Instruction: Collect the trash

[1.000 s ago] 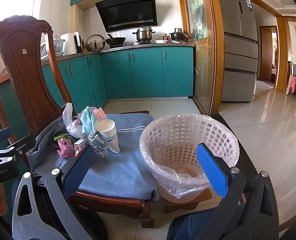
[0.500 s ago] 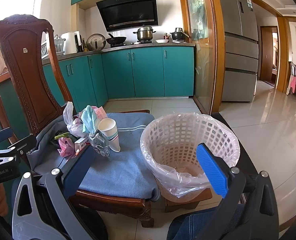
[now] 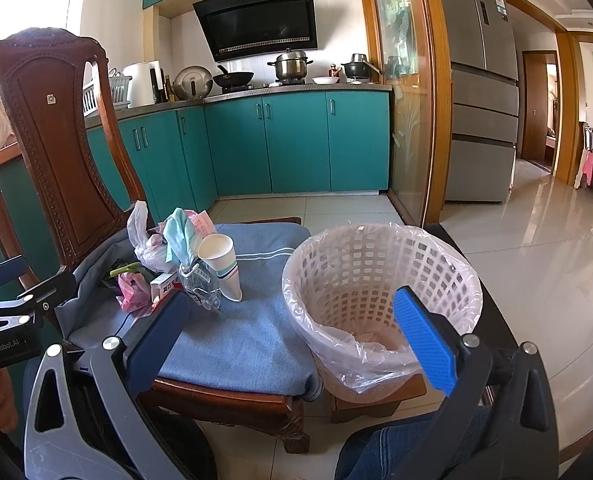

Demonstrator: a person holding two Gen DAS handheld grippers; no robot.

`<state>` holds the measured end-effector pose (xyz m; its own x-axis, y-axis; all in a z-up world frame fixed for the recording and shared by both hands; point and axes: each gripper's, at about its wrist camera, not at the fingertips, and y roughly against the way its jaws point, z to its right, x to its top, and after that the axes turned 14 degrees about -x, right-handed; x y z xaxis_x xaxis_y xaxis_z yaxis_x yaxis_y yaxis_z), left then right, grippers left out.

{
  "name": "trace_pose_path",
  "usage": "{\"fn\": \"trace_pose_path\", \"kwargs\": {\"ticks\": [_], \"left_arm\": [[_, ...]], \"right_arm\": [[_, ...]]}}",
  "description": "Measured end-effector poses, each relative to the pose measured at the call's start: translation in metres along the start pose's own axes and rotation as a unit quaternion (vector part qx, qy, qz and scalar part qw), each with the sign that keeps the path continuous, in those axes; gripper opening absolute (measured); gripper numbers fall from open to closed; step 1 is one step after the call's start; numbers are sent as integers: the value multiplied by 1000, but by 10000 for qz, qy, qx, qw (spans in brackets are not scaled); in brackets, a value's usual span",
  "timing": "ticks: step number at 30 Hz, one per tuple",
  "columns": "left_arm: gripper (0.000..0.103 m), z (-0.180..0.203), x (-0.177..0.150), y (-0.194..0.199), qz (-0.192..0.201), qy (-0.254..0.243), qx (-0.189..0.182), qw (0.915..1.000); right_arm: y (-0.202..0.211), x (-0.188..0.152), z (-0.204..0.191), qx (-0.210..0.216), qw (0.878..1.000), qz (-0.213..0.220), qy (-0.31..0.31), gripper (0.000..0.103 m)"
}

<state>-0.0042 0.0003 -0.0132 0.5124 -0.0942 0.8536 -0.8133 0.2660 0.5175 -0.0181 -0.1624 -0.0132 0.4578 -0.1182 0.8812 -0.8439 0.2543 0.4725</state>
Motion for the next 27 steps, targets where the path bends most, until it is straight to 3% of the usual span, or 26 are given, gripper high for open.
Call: {"fn": "trace_pose_path", "kwargs": {"ticks": [27], "left_arm": [[100,0,-5,-3,-121,41,-18,9999]], "right_arm": [[7,-1,-1,76,9998,206,-15,100]]}}
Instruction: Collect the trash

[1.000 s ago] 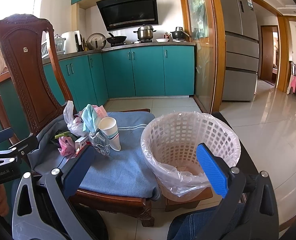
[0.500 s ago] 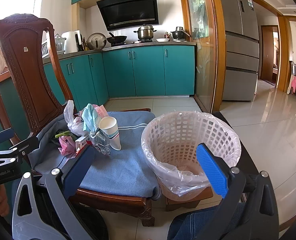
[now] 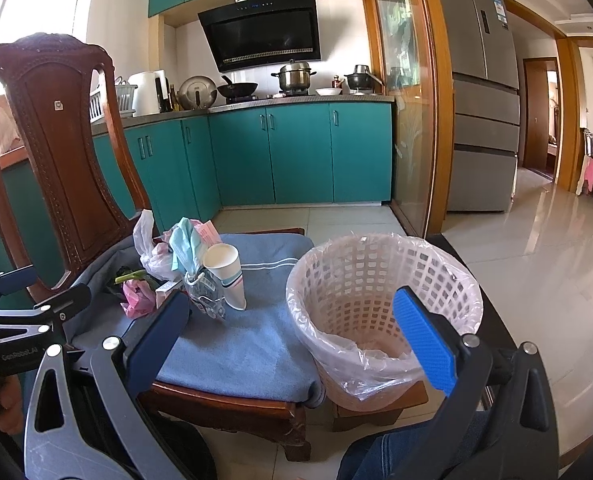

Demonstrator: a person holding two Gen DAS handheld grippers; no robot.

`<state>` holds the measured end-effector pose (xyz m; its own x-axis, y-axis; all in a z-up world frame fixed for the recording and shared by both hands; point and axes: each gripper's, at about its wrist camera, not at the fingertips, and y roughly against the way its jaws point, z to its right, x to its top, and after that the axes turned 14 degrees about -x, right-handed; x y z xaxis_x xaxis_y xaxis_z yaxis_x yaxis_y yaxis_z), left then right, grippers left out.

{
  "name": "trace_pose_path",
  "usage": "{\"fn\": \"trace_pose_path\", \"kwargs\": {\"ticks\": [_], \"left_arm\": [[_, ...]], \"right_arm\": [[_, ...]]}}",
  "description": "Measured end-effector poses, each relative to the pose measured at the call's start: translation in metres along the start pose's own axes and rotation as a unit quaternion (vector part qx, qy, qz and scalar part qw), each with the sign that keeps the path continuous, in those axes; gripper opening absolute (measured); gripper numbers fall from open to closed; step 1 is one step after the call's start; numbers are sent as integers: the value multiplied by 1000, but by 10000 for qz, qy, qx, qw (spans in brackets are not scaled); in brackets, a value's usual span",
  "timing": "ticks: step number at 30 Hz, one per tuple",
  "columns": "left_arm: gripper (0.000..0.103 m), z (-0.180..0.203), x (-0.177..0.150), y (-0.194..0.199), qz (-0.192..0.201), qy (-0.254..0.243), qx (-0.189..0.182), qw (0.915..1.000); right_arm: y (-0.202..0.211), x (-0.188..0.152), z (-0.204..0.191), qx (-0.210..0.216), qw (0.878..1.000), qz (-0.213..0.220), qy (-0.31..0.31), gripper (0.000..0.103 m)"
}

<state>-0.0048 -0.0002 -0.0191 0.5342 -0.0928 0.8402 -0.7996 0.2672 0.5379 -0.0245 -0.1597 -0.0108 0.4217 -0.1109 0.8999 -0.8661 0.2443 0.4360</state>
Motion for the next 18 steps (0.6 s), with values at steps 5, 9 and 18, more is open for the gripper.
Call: {"fn": "trace_pose_path", "kwargs": {"ticks": [5,9,18], "left_arm": [[100,0,0,0,-7,0,1,10000],[100,0,-1,0,-17,8,-3,10000],[100,-4,-3,-9,-181,55,30,9998]], "right_arm": [[0,0,0,4,10000,-14,0,100],[-1,0,-1,-2,10000,-6,5,100],[-2,-2,2,77,9999,4,-67,100]]}}
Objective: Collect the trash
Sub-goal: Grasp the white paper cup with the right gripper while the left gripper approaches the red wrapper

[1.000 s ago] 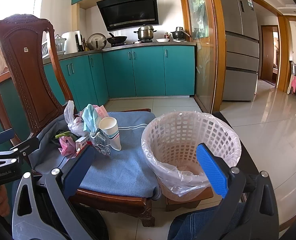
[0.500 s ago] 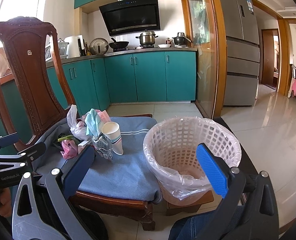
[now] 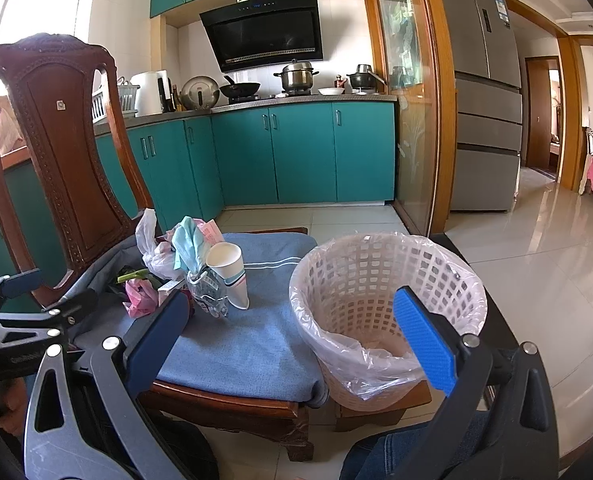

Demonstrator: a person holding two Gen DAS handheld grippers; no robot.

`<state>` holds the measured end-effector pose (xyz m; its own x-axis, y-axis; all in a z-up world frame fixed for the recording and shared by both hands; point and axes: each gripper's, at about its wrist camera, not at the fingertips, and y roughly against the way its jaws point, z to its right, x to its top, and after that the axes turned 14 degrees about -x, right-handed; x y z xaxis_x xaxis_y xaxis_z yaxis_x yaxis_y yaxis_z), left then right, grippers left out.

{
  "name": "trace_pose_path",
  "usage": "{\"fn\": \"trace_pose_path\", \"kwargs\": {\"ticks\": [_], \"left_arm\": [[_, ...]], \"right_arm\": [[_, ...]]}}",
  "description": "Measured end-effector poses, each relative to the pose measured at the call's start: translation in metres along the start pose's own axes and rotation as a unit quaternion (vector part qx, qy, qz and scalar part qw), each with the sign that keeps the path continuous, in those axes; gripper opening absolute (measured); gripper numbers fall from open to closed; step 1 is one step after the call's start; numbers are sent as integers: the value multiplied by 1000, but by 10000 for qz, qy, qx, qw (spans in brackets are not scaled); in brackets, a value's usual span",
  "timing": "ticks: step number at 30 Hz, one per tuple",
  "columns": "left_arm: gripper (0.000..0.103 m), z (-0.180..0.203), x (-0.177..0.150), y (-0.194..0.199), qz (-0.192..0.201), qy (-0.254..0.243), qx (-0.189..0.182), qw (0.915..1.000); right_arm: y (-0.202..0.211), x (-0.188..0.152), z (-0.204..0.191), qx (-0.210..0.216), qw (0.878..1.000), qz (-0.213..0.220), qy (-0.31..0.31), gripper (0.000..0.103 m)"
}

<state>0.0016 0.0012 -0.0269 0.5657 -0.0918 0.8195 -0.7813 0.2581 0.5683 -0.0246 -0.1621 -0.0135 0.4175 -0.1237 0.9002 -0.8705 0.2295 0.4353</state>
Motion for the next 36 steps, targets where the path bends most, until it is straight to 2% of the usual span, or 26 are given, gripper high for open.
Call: {"fn": "trace_pose_path", "kwargs": {"ticks": [8,14,18,22,23,25,29,31,34,36], "left_arm": [[100,-7,1,-1,-3,138,54,9999],[100,-10,-2,-11,-145,202,141,9996],[100,-12,-3,-18,-225,211,206,9993],[100,-21,-3,-22,-235,241,424,9985],[100,-25,-2,-24,-254,270,500,9981],[100,-34,-2,-28,-302,337,649,9969],[100,-53,-2,-35,-319,600,1138,9912],[100,-58,-3,-37,-321,675,1316,9885],[99,-67,-5,-46,-477,689,1566,9841],[91,-74,-6,-56,-619,800,1640,9812]], "right_arm": [[-4,1,3,-198,9998,67,-9,100],[-16,1,0,-95,9999,-31,108,100],[-22,4,-2,30,9999,50,137,100],[-43,25,-5,560,9983,5,146,100],[-55,38,-7,810,9966,-36,139,100],[-76,59,-12,1022,9947,-58,135,100],[-116,97,-44,1021,9932,211,524,100],[-133,100,-59,1022,9920,212,703,100],[-155,80,-64,1496,9874,132,504,100],[-179,55,-66,1795,9820,-353,469,100]]}}
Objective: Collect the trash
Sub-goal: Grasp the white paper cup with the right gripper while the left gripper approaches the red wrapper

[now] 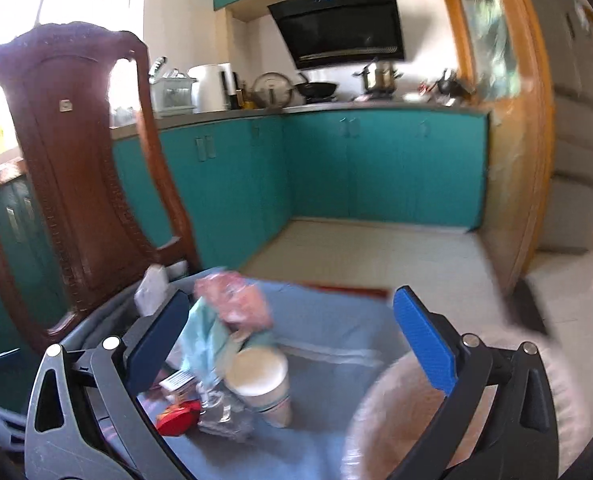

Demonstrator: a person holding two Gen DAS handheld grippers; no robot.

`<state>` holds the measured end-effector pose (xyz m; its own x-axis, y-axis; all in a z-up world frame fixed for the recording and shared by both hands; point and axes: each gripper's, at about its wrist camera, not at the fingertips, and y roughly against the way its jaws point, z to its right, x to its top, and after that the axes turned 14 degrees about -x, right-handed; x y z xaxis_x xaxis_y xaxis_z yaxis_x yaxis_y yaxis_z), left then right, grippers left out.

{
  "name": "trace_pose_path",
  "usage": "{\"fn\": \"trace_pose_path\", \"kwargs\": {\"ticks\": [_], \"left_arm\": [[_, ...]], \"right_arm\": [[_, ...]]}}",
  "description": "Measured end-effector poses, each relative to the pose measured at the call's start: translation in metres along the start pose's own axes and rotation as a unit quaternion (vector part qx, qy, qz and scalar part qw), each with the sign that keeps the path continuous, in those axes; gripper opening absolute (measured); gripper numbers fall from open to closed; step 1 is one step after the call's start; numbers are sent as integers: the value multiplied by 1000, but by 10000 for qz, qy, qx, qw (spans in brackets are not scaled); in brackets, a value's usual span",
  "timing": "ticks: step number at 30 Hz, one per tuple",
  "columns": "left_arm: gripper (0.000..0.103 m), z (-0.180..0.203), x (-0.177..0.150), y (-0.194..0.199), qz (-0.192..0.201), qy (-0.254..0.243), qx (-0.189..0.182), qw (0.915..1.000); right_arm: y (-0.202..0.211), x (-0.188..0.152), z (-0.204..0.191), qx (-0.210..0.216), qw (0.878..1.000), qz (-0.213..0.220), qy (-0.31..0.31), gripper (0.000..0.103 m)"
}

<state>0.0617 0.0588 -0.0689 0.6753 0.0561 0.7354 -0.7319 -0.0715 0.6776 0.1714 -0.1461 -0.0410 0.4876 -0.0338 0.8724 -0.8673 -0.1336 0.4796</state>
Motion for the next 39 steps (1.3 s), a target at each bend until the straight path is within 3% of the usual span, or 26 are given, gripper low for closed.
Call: {"fn": "trace_pose_path", "kwargs": {"ticks": [2,4,5,7,8,9,14,21,26,28,29,30,35,37,38,39], "left_arm": [[79,-6,2,-12,-146,175,22,9997],[68,-13,6,-23,-267,414,15,9988],[68,-17,8,-27,-301,522,21,9982],[67,-24,11,-35,-331,729,58,9968],[67,-28,13,-39,-340,825,96,9960],[67,-32,14,-41,-348,869,122,9955],[71,-31,17,-49,-374,923,64,9950],[79,2,6,-49,-507,444,-405,9969],[83,20,2,-44,-581,190,-591,9964],[84,25,0,-39,-597,120,-617,9962],[84,27,0,-38,-606,91,-630,9961],[84,28,0,-38,-609,72,-635,9961],[85,32,-1,-44,-668,24,-679,9955],[85,34,0,-43,-676,-32,-679,9954],[85,34,0,-42,-669,-67,-669,9955],[85,35,-1,-42,-656,-78,-667,9956]], "right_arm": [[-20,-10,0,270,9977,-605,142,93],[-27,-12,3,358,9965,-751,113,91],[-27,-13,4,420,9958,-808,94,86],[-31,-15,8,672,9916,-1105,52,65],[-35,-17,10,819,9887,-1259,9,47],[-37,-18,10,926,9863,-1365,-42,37],[-46,-25,-8,927,9845,-1480,186,36],[-58,-20,-18,655,9878,-1404,157,62],[-69,-20,-9,544,9876,-1473,-51,62],[-67,-18,-11,562,9878,-1449,25,75],[-66,-18,-14,543,9882,-1426,120,87],[-66,-19,-19,491,9892,-1353,273,90],[-79,-21,-30,109,9902,-1298,500,90],[-88,-20,-27,72,9895,-1378,422,77],[-94,-20,-24,82,9879,-1513,322,59],[-99,-21,-19,187,9856,-1670,172,47]]}}
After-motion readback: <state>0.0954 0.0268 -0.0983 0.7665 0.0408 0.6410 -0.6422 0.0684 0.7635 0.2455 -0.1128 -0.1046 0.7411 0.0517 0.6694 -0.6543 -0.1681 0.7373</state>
